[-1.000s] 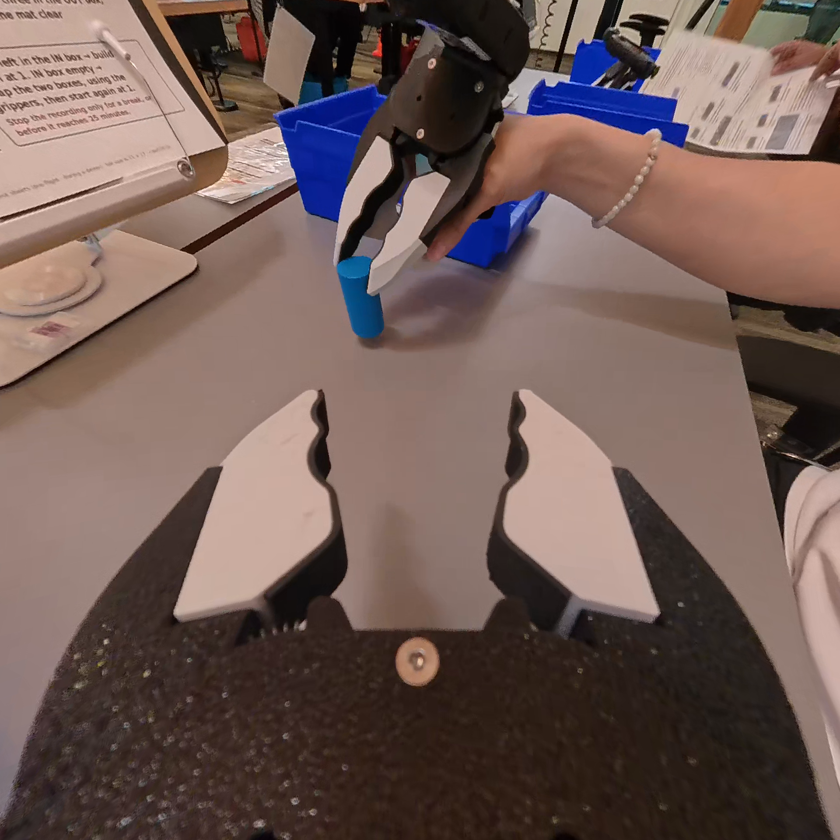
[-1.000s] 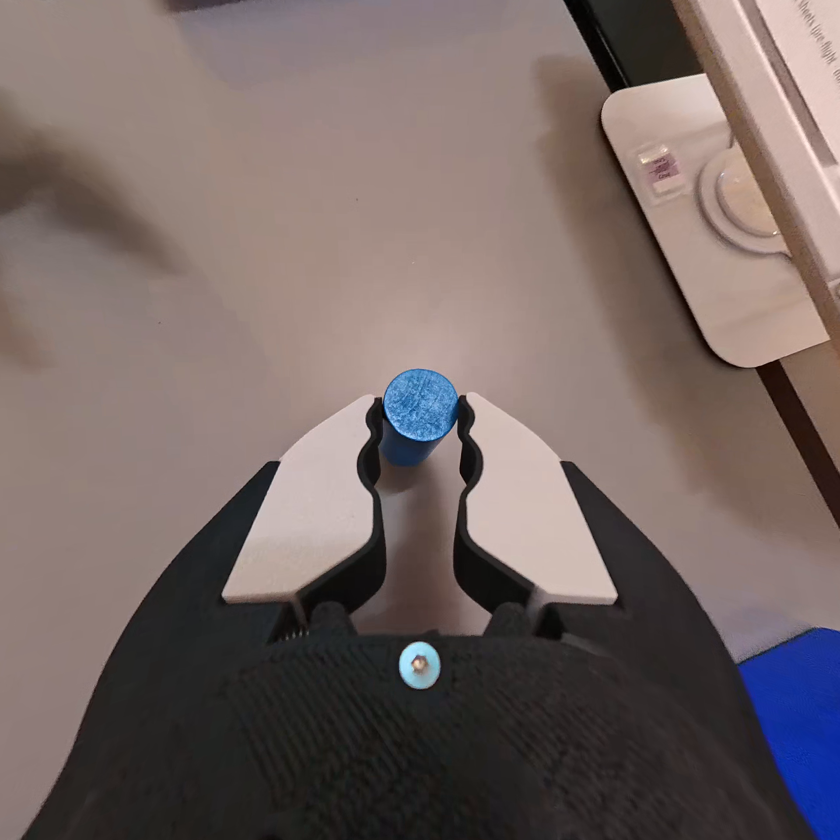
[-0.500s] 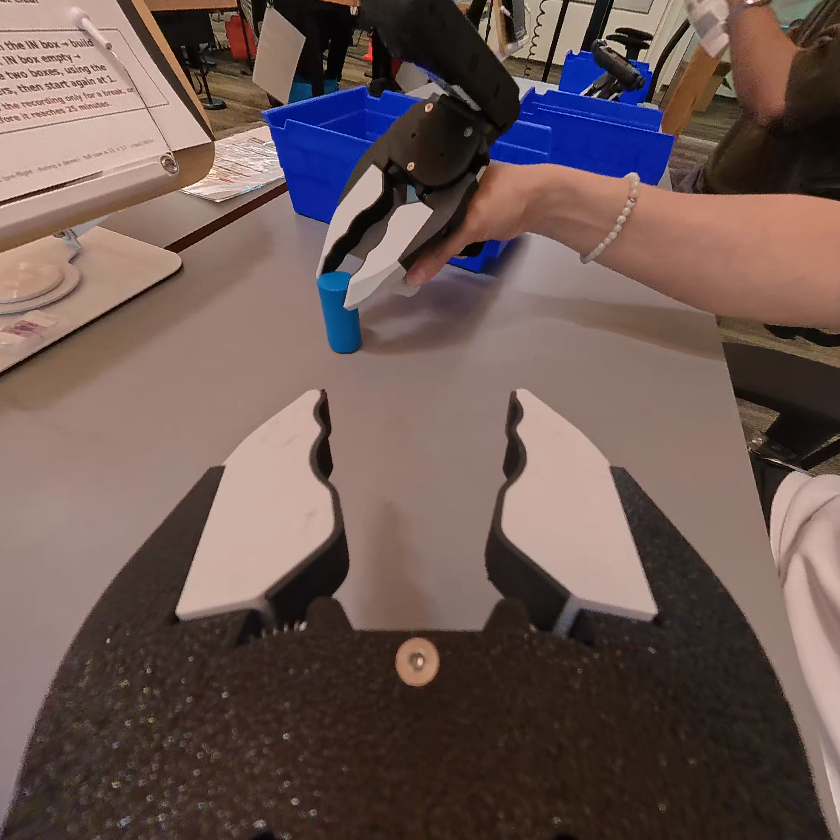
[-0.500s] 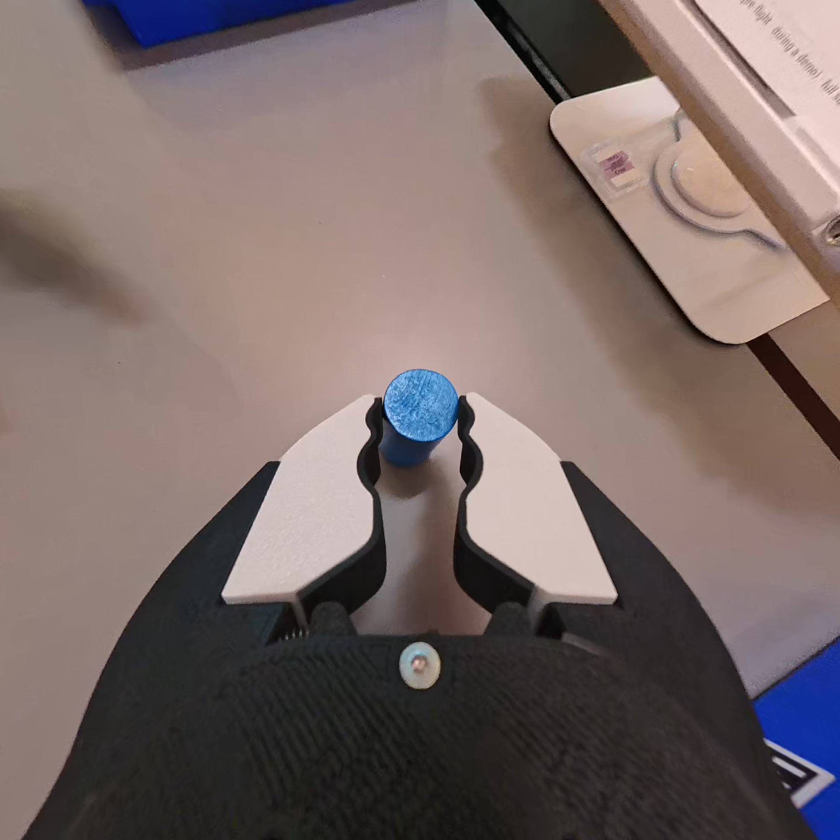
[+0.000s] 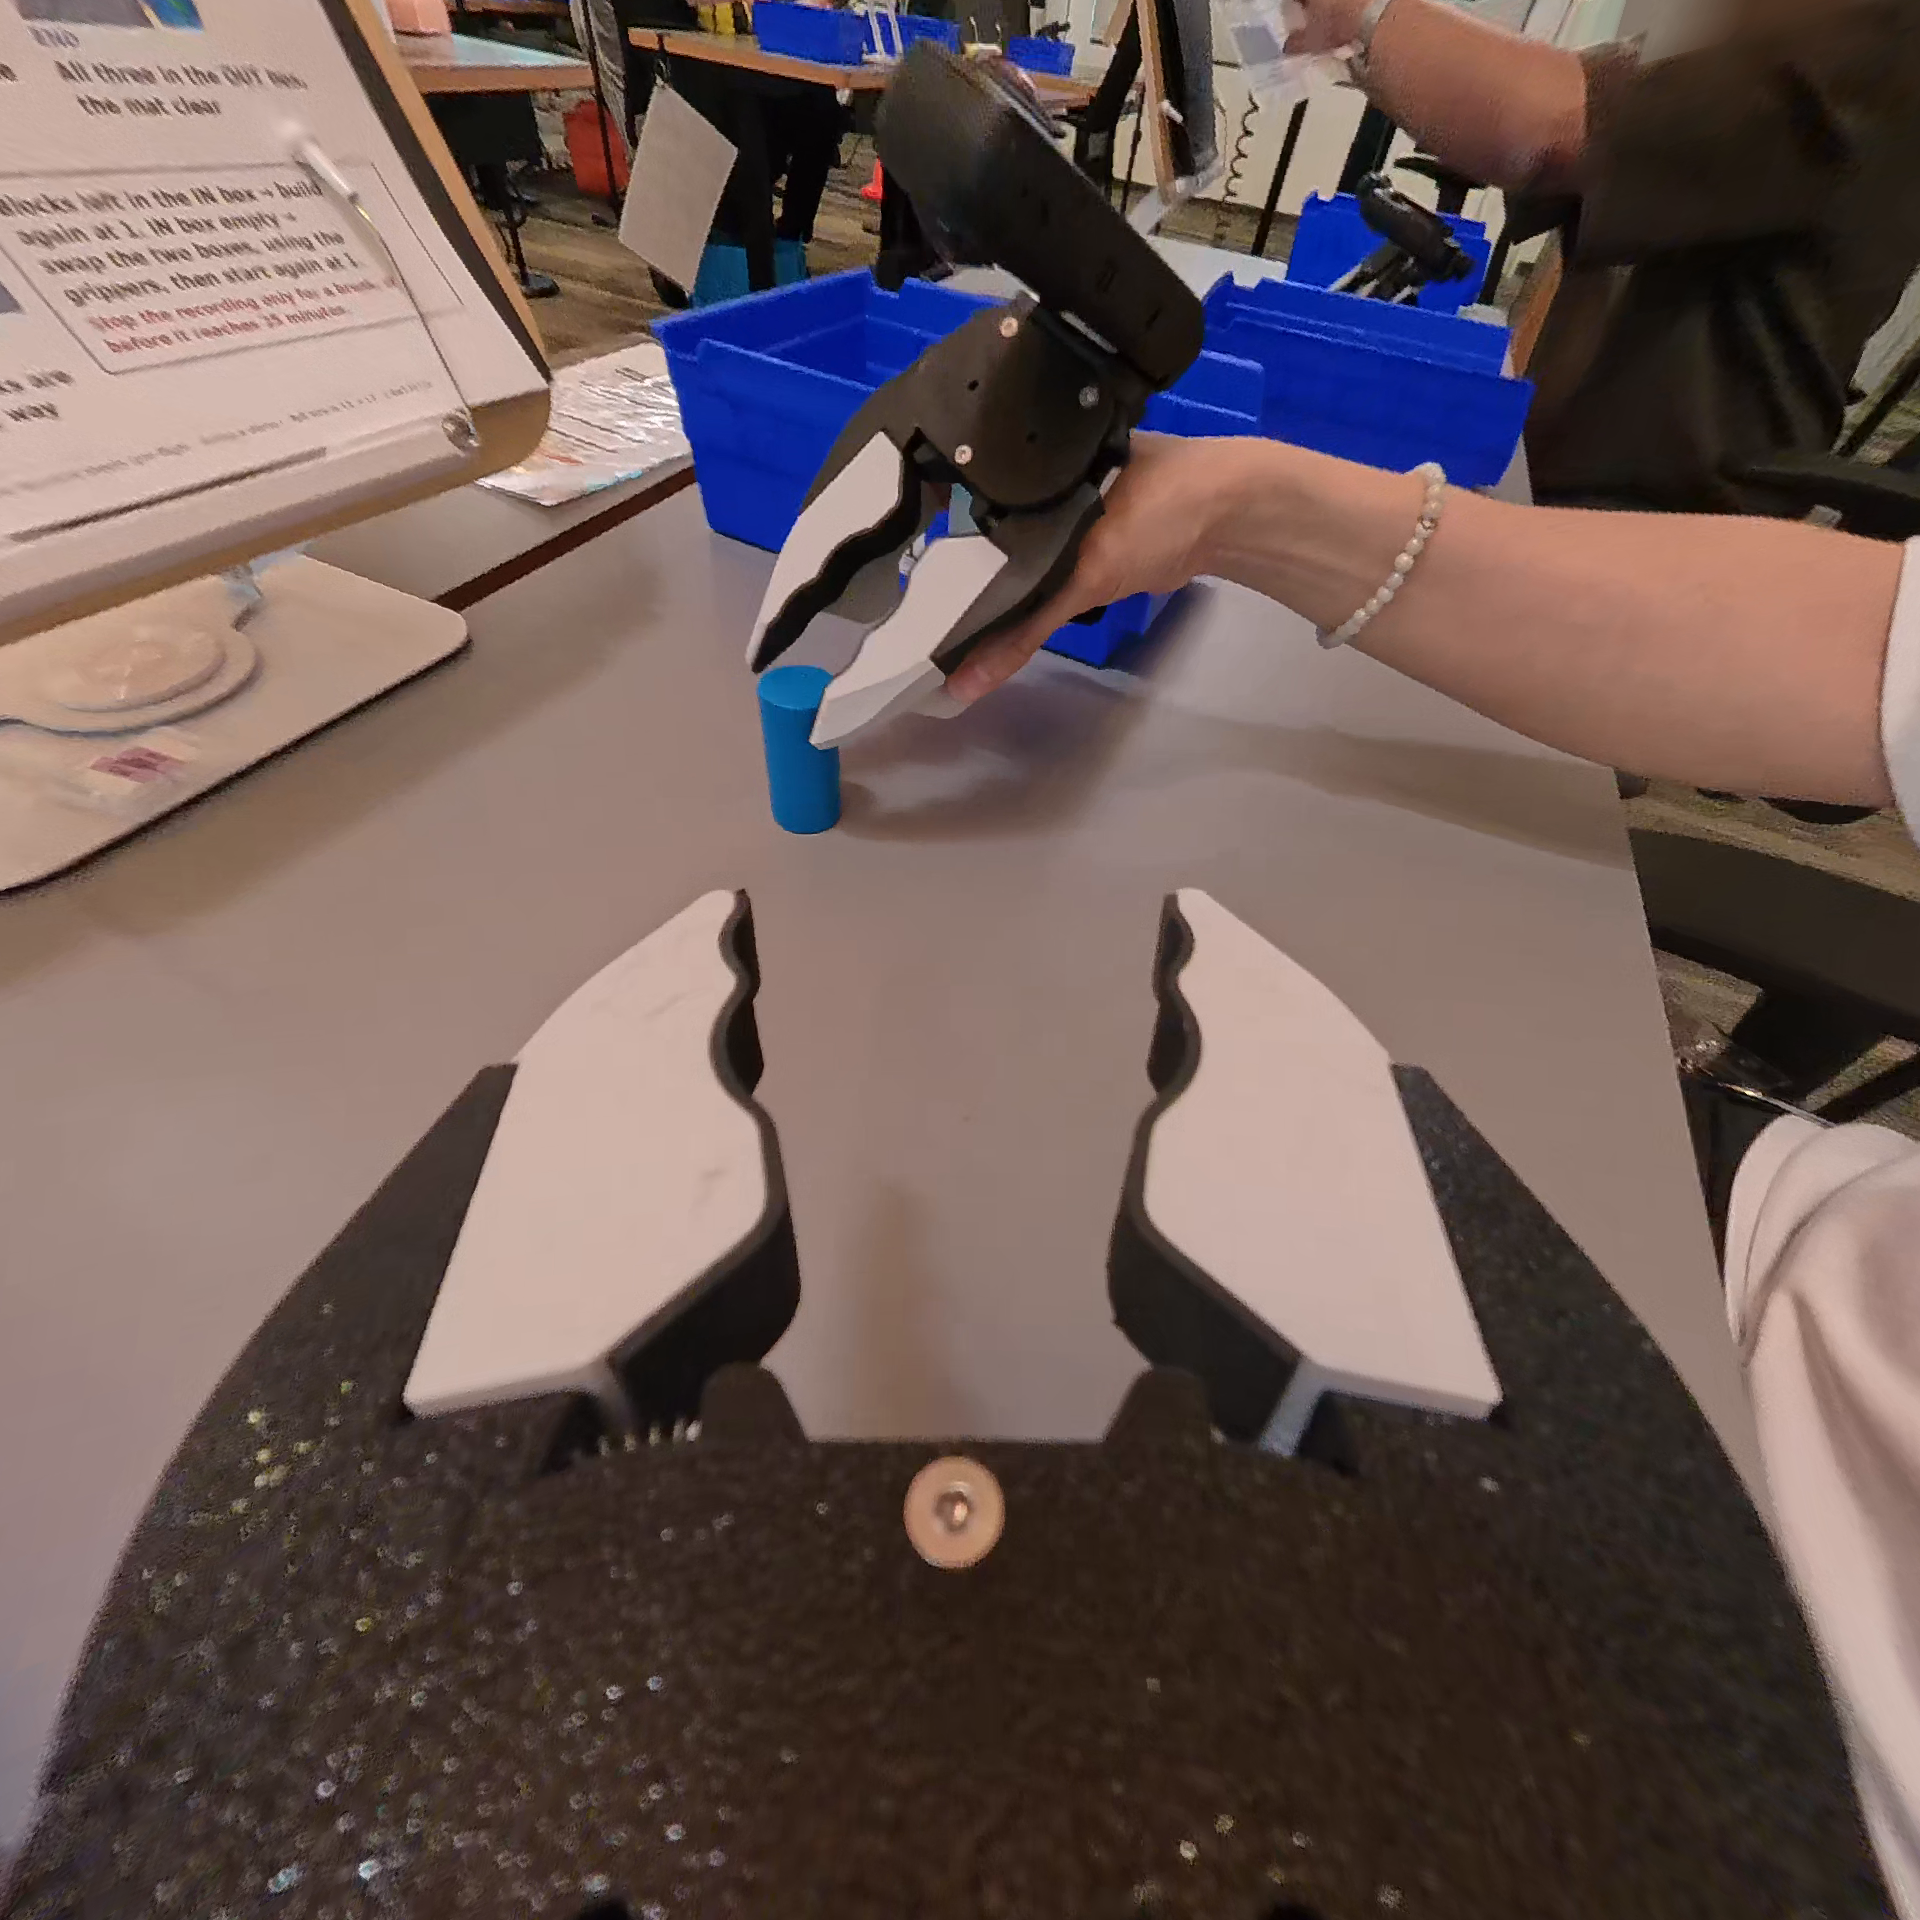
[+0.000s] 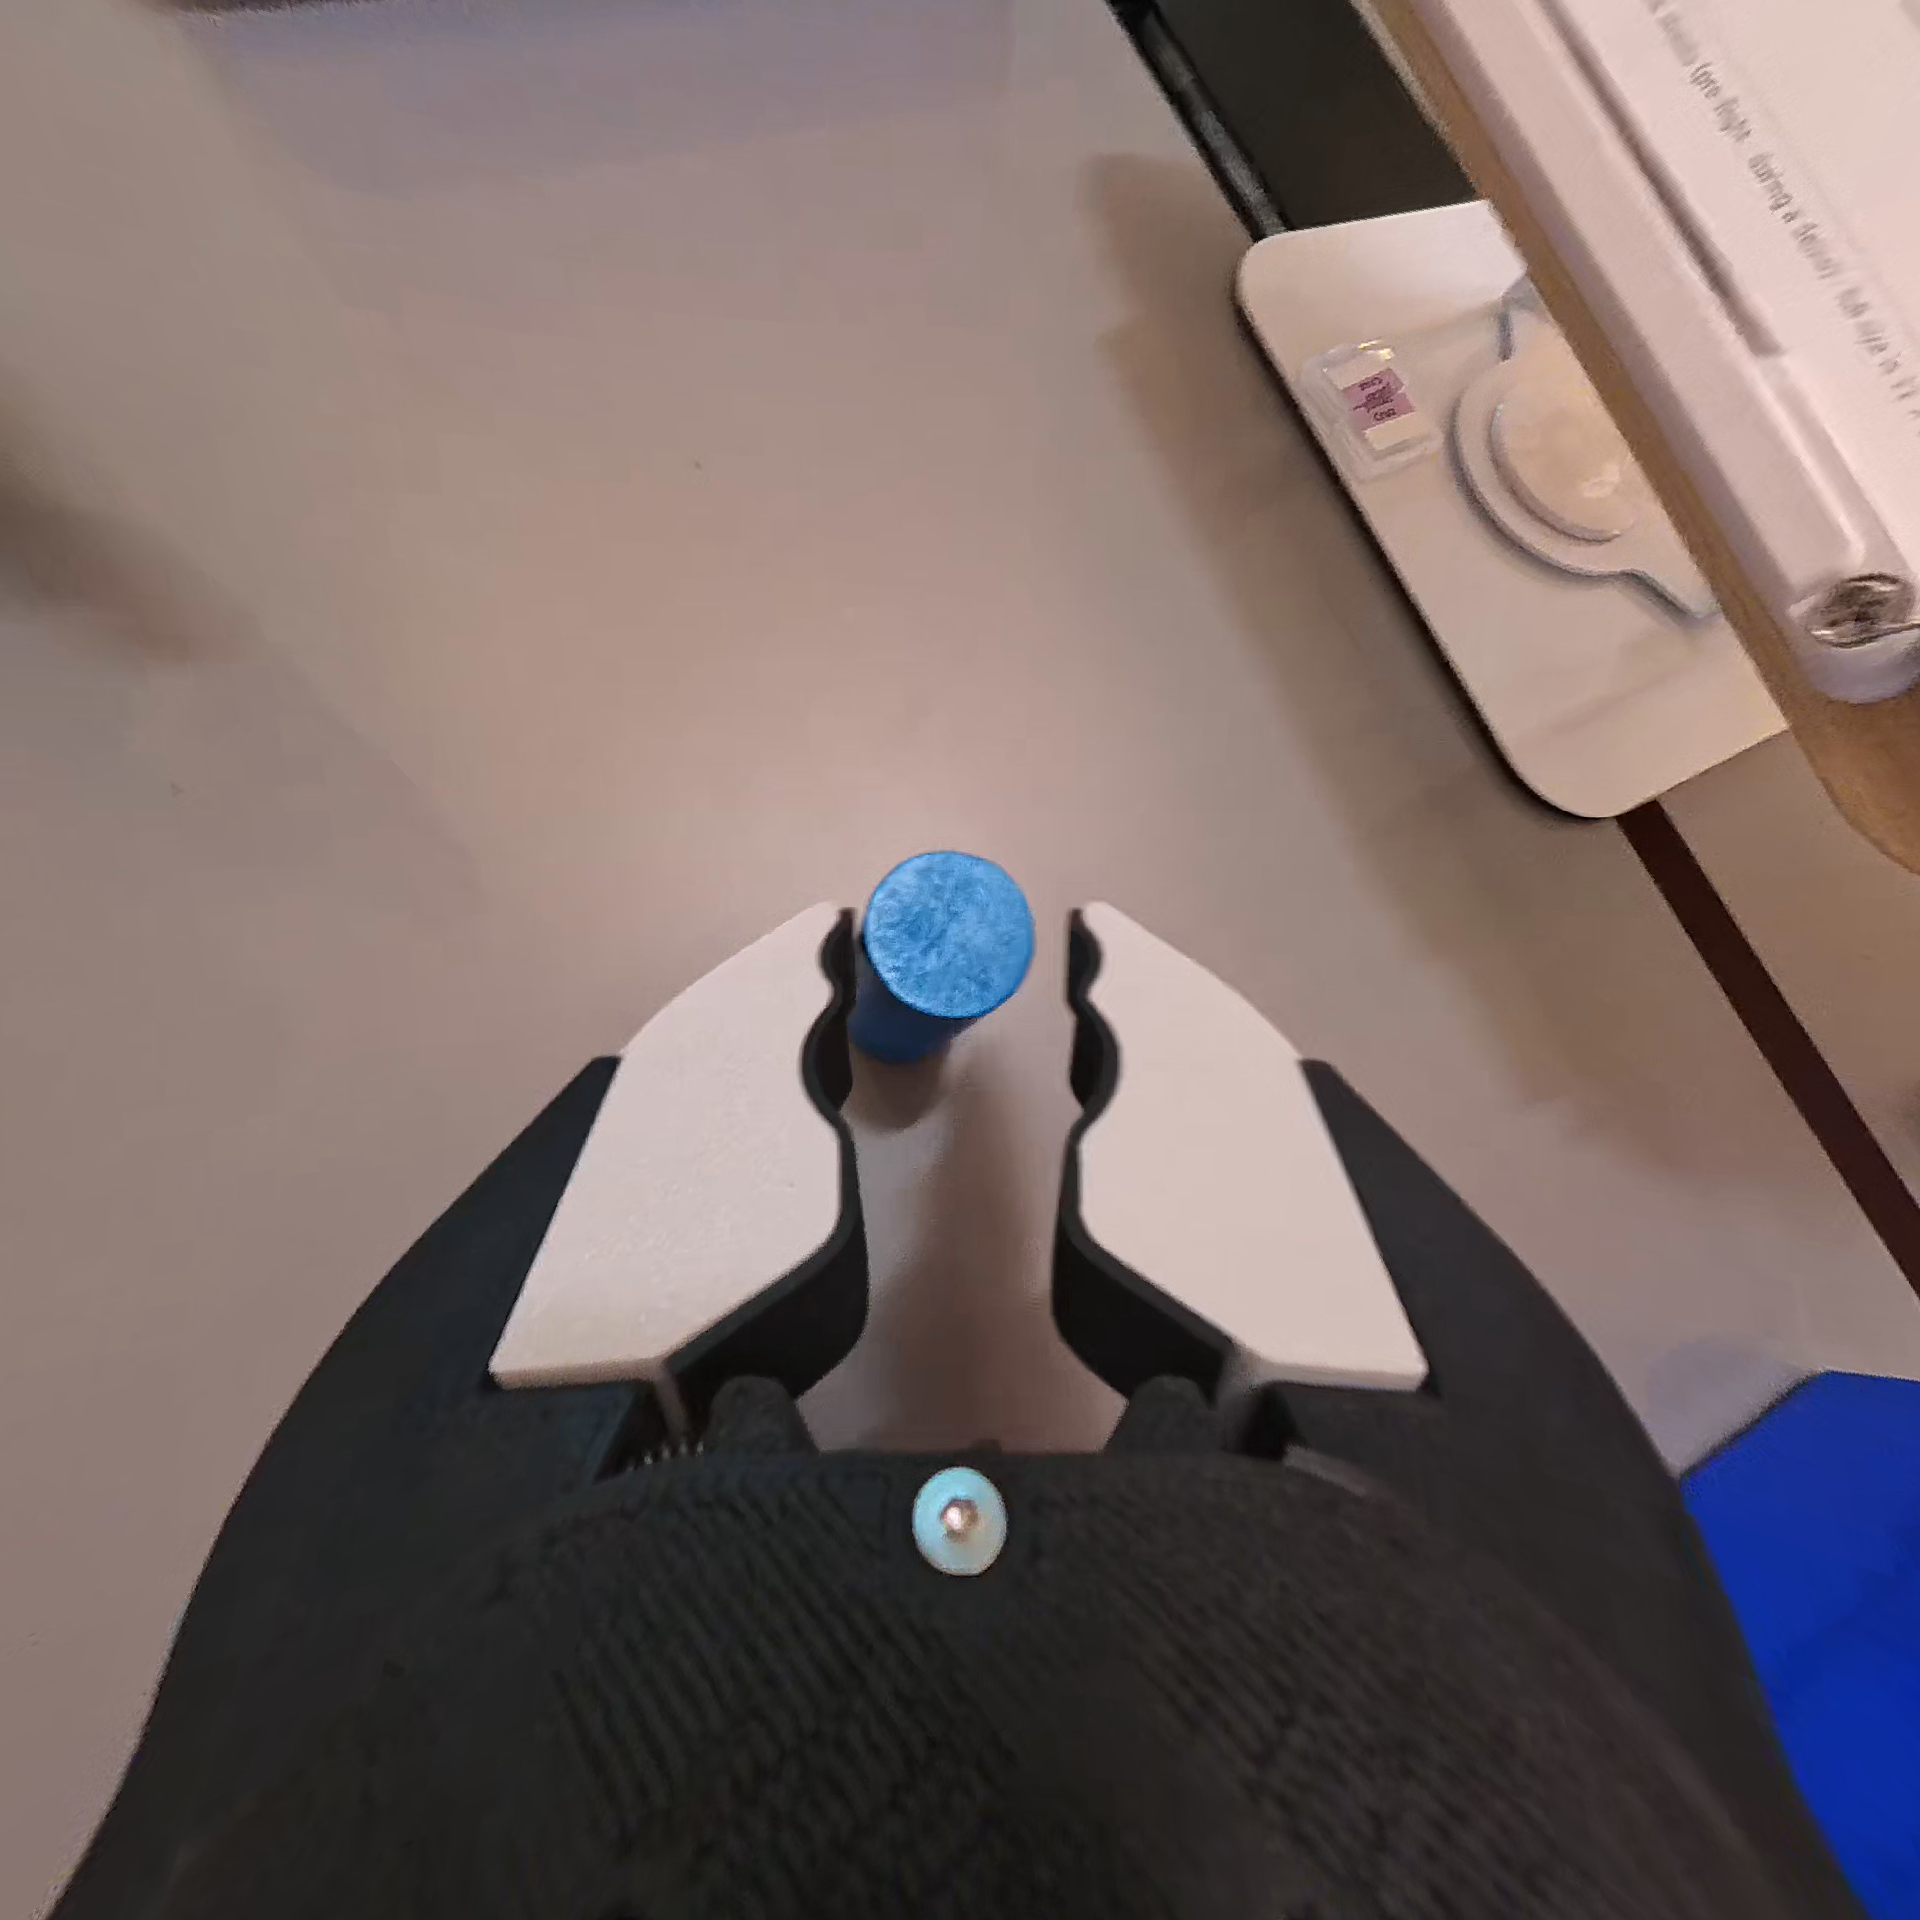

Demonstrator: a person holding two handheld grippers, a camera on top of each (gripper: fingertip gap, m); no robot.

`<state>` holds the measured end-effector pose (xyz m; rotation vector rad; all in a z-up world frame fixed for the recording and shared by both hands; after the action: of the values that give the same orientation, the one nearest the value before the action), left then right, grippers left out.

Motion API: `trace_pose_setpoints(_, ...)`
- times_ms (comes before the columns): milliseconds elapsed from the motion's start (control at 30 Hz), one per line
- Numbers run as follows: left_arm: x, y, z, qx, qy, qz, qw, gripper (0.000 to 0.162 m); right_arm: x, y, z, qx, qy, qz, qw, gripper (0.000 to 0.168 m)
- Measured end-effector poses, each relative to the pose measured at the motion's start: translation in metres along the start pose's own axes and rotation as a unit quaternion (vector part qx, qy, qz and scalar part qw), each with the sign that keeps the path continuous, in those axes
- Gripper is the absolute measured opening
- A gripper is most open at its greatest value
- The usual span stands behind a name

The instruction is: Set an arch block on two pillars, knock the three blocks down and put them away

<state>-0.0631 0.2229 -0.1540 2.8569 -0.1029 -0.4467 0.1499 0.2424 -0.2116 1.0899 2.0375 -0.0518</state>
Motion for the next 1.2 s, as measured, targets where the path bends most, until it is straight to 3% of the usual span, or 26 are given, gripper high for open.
trace_pose_setpoints(33, -0.006, -0.001, -0.004, 0.0, 0.004, -0.006, 1.0, 0.073, -0.002, 0.004, -0.001, 0.005, 0.003, 0.017, 1.0, 0.054)
trace_pose_setpoints(133, -0.034, -0.012, -0.025, -0.008, 0.022, -0.037, 0.999, 0.071, -0.015, 0.01, -0.009, 0.028, 0.028, 0.036, 0.999, 0.077)
trace_pose_setpoints(233, -0.082, -0.052, -0.044, -0.045, 0.013, -0.149, 0.988, 0.063, -0.037, 0.012, -0.019, 0.067, 0.064, 0.038, 0.995, 0.091)
trace_pose_setpoints(333, -0.136, -0.112, -0.041, -0.131, -0.059, -0.283, 0.948, 0.059, -0.061, 0.011, -0.026, 0.093, 0.102, 0.052, 0.989, 0.095)
trace_pose_setpoints(433, -0.166, -0.159, -0.017, -0.244, -0.155, -0.335, 0.897, 0.047, -0.081, 0.006, -0.027, 0.109, 0.129, 0.073, 0.983, 0.096)
trace_pose_setpoints(567, -0.161, -0.195, 0.022, -0.342, -0.253, -0.344, 0.837, 0.047, -0.096, -0.006, -0.024, 0.119, 0.147, 0.084, 0.978, 0.096)
trace_pose_setpoints(733, -0.141, -0.22, 0.049, -0.372, -0.298, -0.364, 0.8, 0.047, -0.101, -0.02, -0.016, 0.118, 0.141, 0.089, 0.979, 0.095)
trace_pose_setpoints(1200, -0.129, -0.244, 0.061, -0.375, -0.315, -0.408, 0.77, 0.034, -0.093, -0.036, -0.006, 0.115, 0.13, 0.078, 0.982, 0.095)
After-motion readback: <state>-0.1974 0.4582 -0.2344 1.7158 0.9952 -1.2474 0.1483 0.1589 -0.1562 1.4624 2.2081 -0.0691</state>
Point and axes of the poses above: each gripper's, where its closed fingertips meet, x out along the fingers, z out of its underside, y = z × x across the jaws, the point moved 4 cm from there along -x, back along the fingers, and after that the axes turned 9 degrees about -x, right-handed, at the moved point
